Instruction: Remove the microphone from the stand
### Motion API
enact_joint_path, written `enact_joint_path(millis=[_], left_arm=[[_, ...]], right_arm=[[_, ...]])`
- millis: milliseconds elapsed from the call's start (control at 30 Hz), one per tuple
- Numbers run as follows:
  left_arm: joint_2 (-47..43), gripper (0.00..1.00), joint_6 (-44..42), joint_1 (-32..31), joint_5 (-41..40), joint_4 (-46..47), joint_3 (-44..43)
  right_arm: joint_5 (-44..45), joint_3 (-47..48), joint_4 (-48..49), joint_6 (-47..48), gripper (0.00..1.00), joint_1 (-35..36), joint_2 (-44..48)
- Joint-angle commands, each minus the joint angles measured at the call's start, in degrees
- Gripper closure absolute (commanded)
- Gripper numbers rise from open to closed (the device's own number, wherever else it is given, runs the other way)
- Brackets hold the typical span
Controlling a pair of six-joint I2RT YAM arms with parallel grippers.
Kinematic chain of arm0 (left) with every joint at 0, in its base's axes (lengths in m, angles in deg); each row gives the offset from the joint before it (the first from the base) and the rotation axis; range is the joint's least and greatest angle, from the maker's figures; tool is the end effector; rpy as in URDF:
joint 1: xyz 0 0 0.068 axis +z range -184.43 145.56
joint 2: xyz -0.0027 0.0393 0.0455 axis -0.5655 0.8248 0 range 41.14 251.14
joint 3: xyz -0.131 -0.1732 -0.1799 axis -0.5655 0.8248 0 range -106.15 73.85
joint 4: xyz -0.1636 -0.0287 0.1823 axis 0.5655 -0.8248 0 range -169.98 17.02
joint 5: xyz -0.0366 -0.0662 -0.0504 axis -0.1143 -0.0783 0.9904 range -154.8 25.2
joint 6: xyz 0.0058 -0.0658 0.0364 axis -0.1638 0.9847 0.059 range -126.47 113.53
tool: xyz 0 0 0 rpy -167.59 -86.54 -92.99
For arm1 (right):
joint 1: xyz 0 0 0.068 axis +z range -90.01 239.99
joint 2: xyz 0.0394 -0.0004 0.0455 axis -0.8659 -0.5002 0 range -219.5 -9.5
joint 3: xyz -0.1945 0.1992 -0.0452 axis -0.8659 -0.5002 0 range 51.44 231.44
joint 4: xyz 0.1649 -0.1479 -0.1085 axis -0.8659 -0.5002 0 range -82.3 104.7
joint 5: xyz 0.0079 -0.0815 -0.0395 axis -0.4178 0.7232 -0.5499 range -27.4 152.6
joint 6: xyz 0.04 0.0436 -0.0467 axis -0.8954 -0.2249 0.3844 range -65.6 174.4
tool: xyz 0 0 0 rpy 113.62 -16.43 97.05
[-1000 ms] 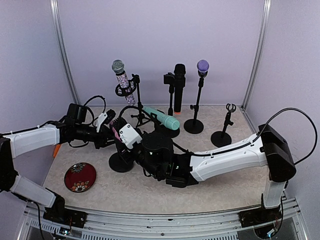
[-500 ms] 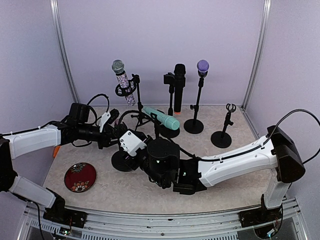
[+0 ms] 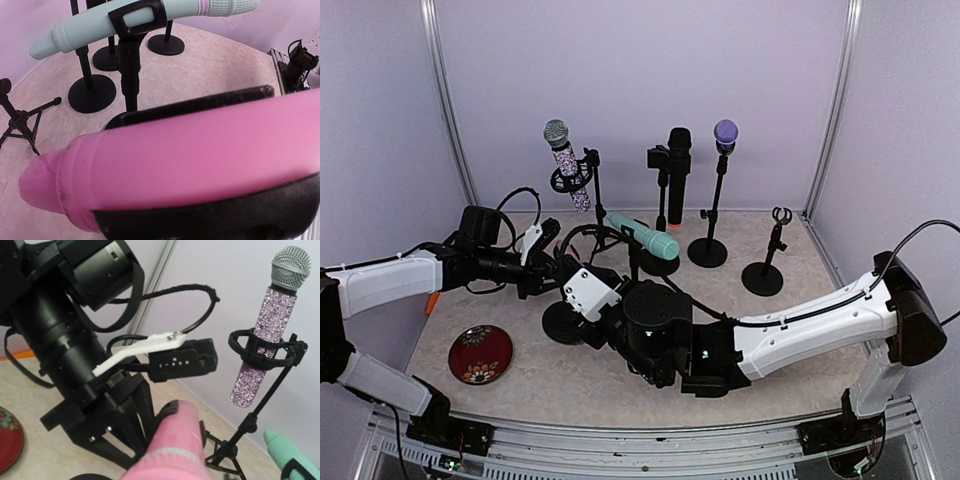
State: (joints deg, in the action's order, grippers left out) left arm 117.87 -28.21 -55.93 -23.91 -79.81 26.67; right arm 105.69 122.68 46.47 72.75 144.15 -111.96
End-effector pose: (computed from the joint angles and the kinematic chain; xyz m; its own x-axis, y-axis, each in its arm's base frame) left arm 0.2494 -0.1428 0.2465 -0.2285 0.3910 -0.8916 0.9172 0.3936 -0.0625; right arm 0.0865 0.4199 0.3143 0.2078 -0.2282 -0.9512 -0.6233 0.7185 -0.3085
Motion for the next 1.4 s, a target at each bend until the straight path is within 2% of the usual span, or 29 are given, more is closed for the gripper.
enact_joint_path(millis=[0, 167, 467, 833, 867, 900, 967, 1000, 1033, 1133, 1267, 1367], left_arm=[[1.19, 1.00, 2.29, 4.18, -14.73, 1.17, 1.23], [-0.56, 1.00, 2.48, 4.18, -11.51, 3.57, 1.70], [2.71, 1.00, 1.98, 4.01, -13.42, 3.08, 0.09], [4.10, 0.99, 0.98, 3.92, -10.56, 3.10, -0.20], [3.91, 0.92, 0.51, 3.92, -9.17, 2.12, -0.57], [3.69, 0.77, -0.02, 3.92, -7.94, 0.83, -1.04], [2.88, 0.25, -1.95, 3.92, -6.83, -3.72, -2.78], [2.13, 0.07, -3.19, 4.03, -6.97, -6.41, -3.69], [1.01, 0.02, -4.90, 4.66, -7.11, -10.02, -4.50], [-3.04, 0.01, -11.96, 8.55, -6.75, -20.19, -7.33], [-7.21, 0.01, -26.76, 18.04, -1.11, -37.57, -11.41], [-10.86, 0.01, -37.29, 21.24, 0.87, -46.64, -12.22]], right_arm=[[2.89, 0.23, 8.03, 0.72, 1.00, 6.19, 10.17], [3.05, 0.08, 6.59, 0.12, 1.00, 6.35, 11.29], [4.44, -0.27, 6.35, 1.51, 1.00, 8.16, 12.90], [5.81, -1.63, 8.32, 4.05, 1.00, 8.65, 13.95], [5.90, -1.56, 8.27, 4.06, 1.00, 8.58, 13.88], [5.95, -1.49, 8.12, 3.95, 1.00, 8.51, 13.84], [5.64, -1.10, 6.38, 2.98, 1.00, 8.24, 13.60], [5.50, -0.89, 5.54, 2.37, 1.00, 8.10, 13.61], [5.14, -0.76, 4.45, 1.47, 1.00, 7.93, 13.66], [2.21, 0.40, -1.60, -3.95, 1.00, 6.51, 13.98], [-7.94, 4.17, -13.91, -17.49, 1.00, 1.87, 13.05], [-16.50, 7.29, -19.61, -24.52, 1.00, -1.86, 10.88]])
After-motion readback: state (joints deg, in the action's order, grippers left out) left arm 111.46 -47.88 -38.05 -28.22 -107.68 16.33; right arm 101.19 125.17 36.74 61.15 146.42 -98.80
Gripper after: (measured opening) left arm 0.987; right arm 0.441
